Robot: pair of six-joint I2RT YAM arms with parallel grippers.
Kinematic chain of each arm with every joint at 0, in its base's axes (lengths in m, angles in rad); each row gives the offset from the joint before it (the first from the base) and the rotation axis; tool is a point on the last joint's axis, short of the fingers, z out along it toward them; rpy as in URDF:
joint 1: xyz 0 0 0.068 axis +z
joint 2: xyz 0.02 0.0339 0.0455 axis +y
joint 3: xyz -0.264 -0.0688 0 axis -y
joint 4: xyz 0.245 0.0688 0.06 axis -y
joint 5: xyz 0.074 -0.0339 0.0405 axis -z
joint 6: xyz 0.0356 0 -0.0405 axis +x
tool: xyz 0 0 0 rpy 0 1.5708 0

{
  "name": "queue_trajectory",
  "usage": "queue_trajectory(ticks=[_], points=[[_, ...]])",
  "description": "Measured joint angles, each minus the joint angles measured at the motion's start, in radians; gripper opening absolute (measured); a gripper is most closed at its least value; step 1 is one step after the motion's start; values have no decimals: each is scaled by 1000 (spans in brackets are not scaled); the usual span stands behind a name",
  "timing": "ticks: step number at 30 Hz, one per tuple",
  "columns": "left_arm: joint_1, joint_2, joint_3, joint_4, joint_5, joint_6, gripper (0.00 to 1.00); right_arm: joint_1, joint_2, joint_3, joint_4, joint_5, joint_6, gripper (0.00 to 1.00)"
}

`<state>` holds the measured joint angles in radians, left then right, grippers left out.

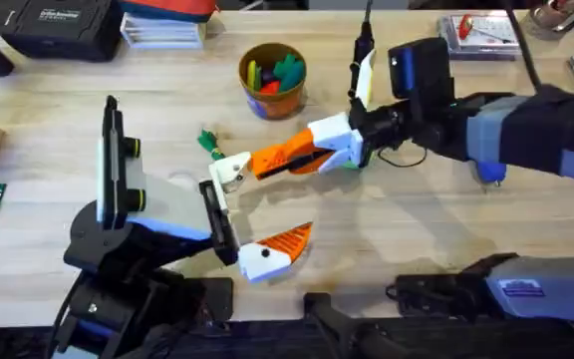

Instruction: Pick up the gripper from the table and insert it into the empty holder that is missing its gripper. Then pick up a screw, insert it into the mounting hole, and use the screwdriver to tighten it. Finally, clean up the table by picking up the vegetable and placing it into the bucket.

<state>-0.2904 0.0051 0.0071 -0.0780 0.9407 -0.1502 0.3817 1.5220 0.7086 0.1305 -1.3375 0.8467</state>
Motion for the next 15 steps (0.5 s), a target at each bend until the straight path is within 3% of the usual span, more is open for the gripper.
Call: queue_trajectory(ticks=[15], points=[[1, 0, 0, 3, -32, 0, 987, 16, 22, 0, 97, -21, 153, 7]])
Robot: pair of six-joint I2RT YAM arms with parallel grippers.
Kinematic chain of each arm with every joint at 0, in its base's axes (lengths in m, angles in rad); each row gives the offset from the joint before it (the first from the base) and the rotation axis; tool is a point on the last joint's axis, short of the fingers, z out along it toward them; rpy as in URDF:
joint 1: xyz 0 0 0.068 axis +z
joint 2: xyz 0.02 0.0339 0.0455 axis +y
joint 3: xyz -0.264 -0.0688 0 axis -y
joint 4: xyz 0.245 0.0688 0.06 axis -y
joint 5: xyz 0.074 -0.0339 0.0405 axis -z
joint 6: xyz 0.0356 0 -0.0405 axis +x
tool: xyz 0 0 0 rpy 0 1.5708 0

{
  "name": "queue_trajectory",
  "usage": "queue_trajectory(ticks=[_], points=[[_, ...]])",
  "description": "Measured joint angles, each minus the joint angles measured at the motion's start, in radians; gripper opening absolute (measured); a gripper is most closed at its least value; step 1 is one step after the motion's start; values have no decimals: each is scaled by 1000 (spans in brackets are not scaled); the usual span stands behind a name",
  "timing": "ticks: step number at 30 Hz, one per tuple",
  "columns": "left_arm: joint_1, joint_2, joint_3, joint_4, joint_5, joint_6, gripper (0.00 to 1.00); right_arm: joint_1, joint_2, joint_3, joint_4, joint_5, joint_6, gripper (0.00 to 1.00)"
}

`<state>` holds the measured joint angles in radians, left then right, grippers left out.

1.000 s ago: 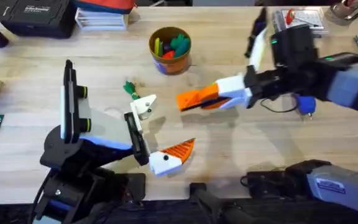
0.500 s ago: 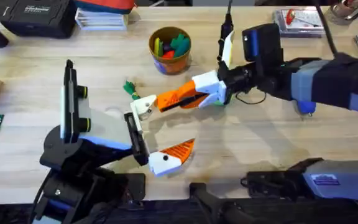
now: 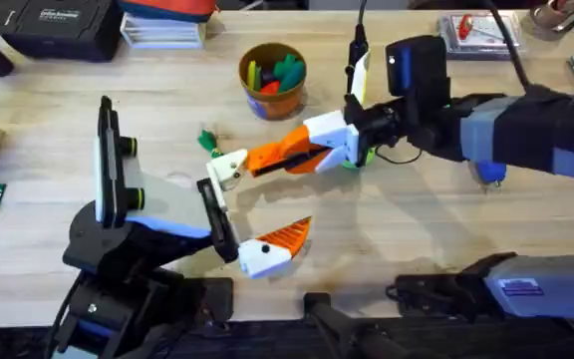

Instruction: Pick up the gripper from the table and insert it into the empty holder that is missing its gripper. Then pick up a screw, insert it into the mounting hole, and use the screwdriver to tighten it. Finally, clean up the table by picking up the vegetable and placing it into the bucket.

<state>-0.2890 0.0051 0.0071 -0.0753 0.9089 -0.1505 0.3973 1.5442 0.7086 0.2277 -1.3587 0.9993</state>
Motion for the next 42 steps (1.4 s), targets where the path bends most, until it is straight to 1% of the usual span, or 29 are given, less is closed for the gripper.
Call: queue_trajectory(ticks=[20, 25, 29, 33, 36, 42], points=[[-1, 0, 0, -1, 19, 4, 987, -10, 1, 0, -3, -50, -2, 7], [-1, 0, 0, -3, 19, 4, 987, 0, 1, 0, -2, -17, -6, 7], [0, 0, 0, -3, 7, -9, 987, 22, 1, 0, 6, 24, -12, 7], [0, 0, 0, -3, 4, -26, 987, 37, 23, 0, 24, 34, -12, 6], [0, 2, 0, -4, 9, -42, 987, 45, 48, 0, 51, 26, -7, 6], [5, 2, 0, -3, -8, -48, 986, 57, 93, 0, 190, 18, 58, 6]])
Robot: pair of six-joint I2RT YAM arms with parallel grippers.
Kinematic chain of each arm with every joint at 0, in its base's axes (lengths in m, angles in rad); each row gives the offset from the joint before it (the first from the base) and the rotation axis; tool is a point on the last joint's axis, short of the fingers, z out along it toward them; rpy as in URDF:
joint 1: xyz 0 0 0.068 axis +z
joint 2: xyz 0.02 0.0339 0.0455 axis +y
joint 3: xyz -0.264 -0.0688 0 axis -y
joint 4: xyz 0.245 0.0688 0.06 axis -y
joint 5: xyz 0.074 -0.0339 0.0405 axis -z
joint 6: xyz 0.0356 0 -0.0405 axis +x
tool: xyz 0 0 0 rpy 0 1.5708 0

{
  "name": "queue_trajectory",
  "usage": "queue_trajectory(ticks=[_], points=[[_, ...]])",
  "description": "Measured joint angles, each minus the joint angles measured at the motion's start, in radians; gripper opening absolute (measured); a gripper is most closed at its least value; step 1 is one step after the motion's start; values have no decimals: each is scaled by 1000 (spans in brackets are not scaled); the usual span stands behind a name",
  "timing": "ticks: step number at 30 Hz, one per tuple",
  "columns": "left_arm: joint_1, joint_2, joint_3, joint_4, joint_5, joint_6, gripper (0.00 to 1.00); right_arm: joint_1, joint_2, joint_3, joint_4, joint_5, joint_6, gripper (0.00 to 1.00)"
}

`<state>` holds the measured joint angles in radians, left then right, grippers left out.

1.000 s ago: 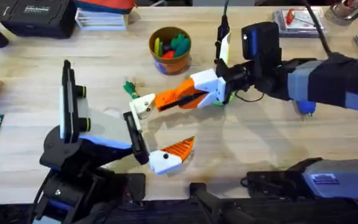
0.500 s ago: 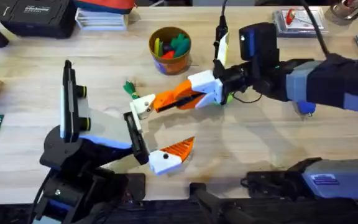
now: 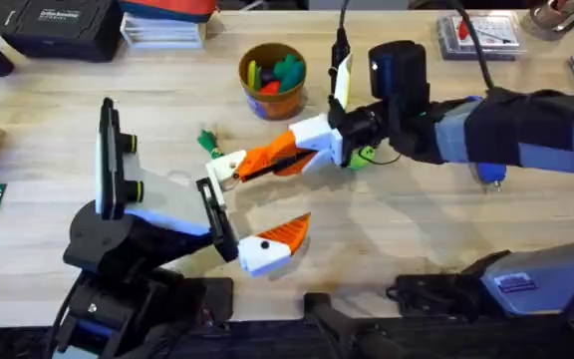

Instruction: Pick up the gripper from the table and insert it into the empty holder that is missing its gripper. Then pick up a screw, insert it into the mounting hole, and use the screwdriver to tighten it. Finally, clean up the table by picking up the vegetable and placing it into the bucket.

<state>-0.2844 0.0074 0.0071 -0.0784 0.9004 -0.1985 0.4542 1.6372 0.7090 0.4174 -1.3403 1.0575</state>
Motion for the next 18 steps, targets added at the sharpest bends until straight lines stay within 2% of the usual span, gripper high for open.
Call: queue_trajectory(ticks=[4, 18], points=[[5, 0, 0, 0, -14, 0, 987, 14, 19, 0, 62, 5, 52, 6], [19, 6, 0, 4, -65, -17, 987, 40, 65, 46, 108, 18, 98, 6]])
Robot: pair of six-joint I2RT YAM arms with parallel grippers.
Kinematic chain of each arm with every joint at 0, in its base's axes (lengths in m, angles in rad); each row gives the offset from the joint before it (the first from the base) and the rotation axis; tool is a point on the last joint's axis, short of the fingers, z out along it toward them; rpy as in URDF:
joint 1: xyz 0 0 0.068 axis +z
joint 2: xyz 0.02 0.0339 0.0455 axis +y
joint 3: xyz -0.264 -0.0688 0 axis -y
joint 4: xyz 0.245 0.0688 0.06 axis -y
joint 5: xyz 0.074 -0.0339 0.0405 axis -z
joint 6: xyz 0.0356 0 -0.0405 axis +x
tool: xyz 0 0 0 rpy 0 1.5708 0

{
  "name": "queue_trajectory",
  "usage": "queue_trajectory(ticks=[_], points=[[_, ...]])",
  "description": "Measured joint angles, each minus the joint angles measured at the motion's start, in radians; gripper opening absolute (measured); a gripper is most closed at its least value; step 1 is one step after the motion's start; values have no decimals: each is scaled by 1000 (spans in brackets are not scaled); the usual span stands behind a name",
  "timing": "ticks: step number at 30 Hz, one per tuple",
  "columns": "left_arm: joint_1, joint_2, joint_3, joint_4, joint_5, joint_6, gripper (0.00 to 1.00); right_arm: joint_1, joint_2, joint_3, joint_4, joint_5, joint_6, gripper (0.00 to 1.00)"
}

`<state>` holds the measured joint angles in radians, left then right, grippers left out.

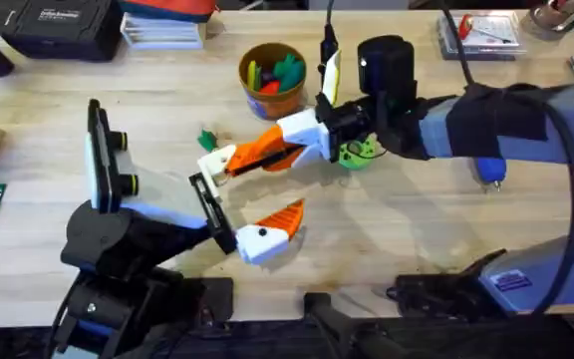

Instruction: Pick up the gripper from the table and insert it into the empty holder that is missing its gripper. Then pick up a screw, insert it into the mounting hole, and use the screwdriver to tighten it. Finally, clean up the table by picking up the vegetable and placing it into the bucket.

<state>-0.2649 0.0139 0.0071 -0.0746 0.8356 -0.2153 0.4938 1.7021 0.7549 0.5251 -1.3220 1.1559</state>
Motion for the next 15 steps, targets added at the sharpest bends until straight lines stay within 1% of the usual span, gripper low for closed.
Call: queue_trajectory(ticks=[7, 15], points=[[2, 0, 0, 2, -26, 7, 987, 9, 4, 14, 2, 14, 0, 6], [2, -3, 1, 2, -20, 25, 987, -1, 15, 15, 29, -30, -11, 6]])
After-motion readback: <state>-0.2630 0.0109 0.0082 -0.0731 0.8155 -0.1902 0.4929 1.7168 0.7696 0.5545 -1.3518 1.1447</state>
